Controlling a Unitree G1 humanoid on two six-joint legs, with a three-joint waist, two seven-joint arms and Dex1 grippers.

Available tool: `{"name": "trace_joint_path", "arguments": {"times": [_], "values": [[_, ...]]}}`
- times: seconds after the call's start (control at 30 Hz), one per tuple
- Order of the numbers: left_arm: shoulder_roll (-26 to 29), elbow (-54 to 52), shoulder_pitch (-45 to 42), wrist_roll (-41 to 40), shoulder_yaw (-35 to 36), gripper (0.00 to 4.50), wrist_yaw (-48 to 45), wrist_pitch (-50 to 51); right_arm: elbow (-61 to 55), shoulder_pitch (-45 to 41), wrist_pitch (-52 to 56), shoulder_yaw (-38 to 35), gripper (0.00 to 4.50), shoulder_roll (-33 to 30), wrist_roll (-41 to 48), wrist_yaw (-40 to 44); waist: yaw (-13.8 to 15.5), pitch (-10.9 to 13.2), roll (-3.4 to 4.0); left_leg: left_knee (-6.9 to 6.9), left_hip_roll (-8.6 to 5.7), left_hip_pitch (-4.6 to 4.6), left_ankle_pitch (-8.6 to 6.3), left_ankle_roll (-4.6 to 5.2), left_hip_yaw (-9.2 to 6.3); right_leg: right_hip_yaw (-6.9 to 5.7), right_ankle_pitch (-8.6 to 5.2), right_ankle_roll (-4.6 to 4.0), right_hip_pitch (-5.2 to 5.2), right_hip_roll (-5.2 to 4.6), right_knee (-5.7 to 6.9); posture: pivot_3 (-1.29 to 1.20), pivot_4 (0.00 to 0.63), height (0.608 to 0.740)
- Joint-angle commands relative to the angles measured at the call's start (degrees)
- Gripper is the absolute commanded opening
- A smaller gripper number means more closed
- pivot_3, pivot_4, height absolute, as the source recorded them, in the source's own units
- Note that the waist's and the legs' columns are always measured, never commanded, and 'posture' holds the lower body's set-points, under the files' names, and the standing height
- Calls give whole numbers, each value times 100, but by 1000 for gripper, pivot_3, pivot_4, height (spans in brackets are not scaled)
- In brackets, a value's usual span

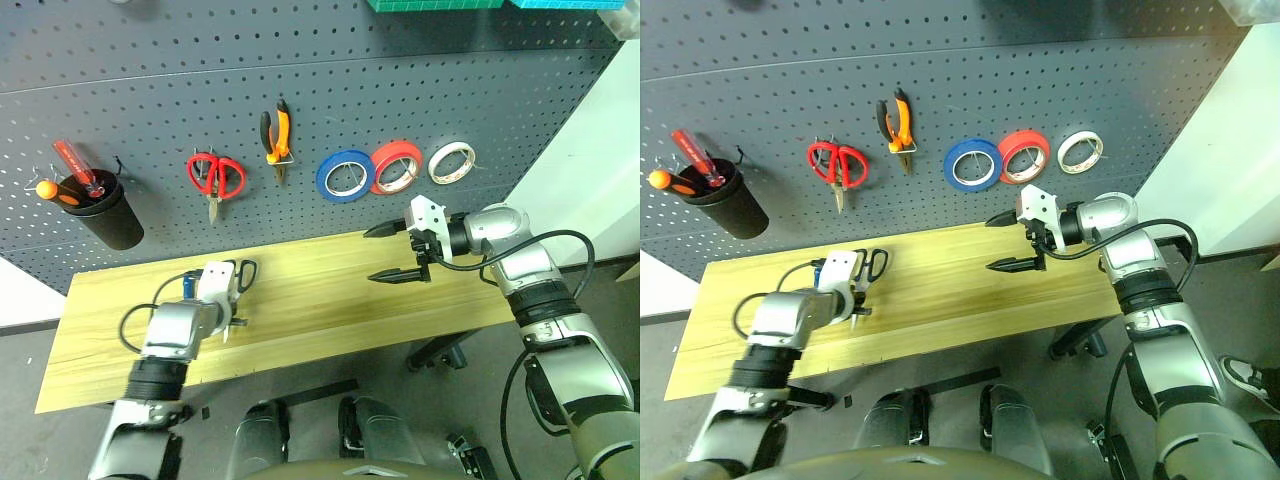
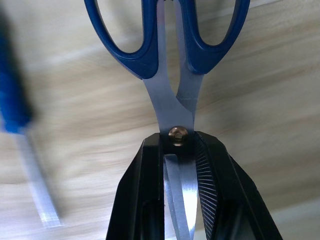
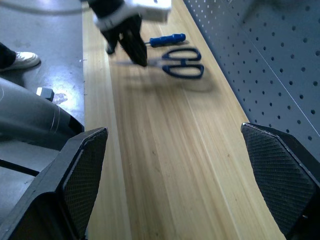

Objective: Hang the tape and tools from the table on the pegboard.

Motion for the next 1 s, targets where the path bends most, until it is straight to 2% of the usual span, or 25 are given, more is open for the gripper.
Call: {"name": "trace_joint_path", "arguments": {"times": [0.03,0.2,0.3,0.4,0.77,1.0], "values": [[517,-1055,514,-310,-104,514,-1073,-1101,-357,-12,43,-164,4500,-68,211,107,14,3,4,-6,0,1,0,-1,2,1,-6,-10,-1,-4,-2,68,131,740],[943,-1621,1394,-792,493,514,-2188,-2485,-582,-93,437,-408,4500,-88,562,107,34,4,5,-43,-9,1,0,-2,5,6,-10,-17,-11,-26,-18,68,123,740],[842,-1520,1839,-1072,913,514,-2706,-3542,-609,-133,621,-504,4500,-100,688,97,26,3,6,-53,-22,2,0,-1,5,7,-9,-17,-12,-34,-26,66,121,740],[871,-1385,2176,-1008,1023,514,-3111,-4559,-662,-124,707,-557,4500,-129,737,85,26,3,6,-55,-20,2,0,-1,6,7,-9,-16,-8,-33,-42,68,115,740],[468,-1099,2719,-1412,1687,514,-3694,-6797,-1056,-174,1117,-806,4500,-107,1096,-33,29,1,8,-60,-21,-4,0,0,13,-2,-9,-8,-3,-31,-61,85,98,740],[172,-1001,2278,-1382,1710,514,-3351,-7388,-1083,-260,1350,-959,4500,35,1348,-251,45,-7,8,-54,-21,-3,1,1,12,-14,-4,-1,7,-31,-59,94,79,740]]}}
